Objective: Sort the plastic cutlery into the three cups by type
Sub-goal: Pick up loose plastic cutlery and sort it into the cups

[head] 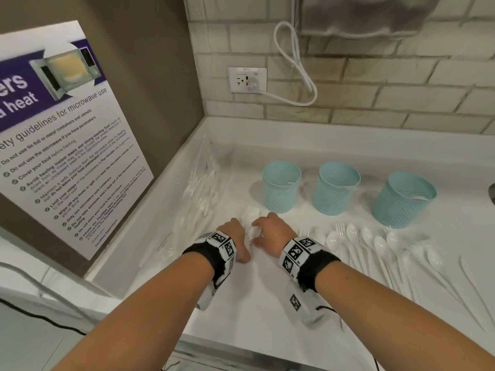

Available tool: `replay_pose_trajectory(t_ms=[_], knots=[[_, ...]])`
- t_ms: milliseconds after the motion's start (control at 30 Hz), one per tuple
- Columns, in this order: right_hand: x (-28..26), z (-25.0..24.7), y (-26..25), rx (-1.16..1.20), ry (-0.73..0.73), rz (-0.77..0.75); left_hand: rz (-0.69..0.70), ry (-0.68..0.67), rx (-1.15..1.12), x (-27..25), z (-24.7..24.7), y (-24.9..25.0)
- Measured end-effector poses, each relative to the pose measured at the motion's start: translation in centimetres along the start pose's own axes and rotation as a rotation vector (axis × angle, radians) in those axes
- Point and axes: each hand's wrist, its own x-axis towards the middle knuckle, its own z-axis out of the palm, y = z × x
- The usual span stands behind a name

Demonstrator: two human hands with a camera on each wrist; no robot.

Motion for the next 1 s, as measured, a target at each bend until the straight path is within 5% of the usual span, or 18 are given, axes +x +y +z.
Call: replay_pose_trajectory(t_ms=[300,667,900,1000], knots=[[-1.2,-0.1,0.4,0.124,0.01,-0.029,0.055,0.071,0.226,-0.2,1.7,0.4],[-2.9,-1.3,1.0,0.203,0.18,-0.015,0.257,0.111,0.117,-0.9,1.7,-0.9],[-3.4,-4.8,0.4,0.47,0.439,-0.096,0.636,0.261,-0.228,-1.5,-0.5,-1.0],[-3.8,-6.5,-0.9,0.569,0.611,-0.161,0.65,0.203,-0.473,-1.7,-0.9,-0.6]])
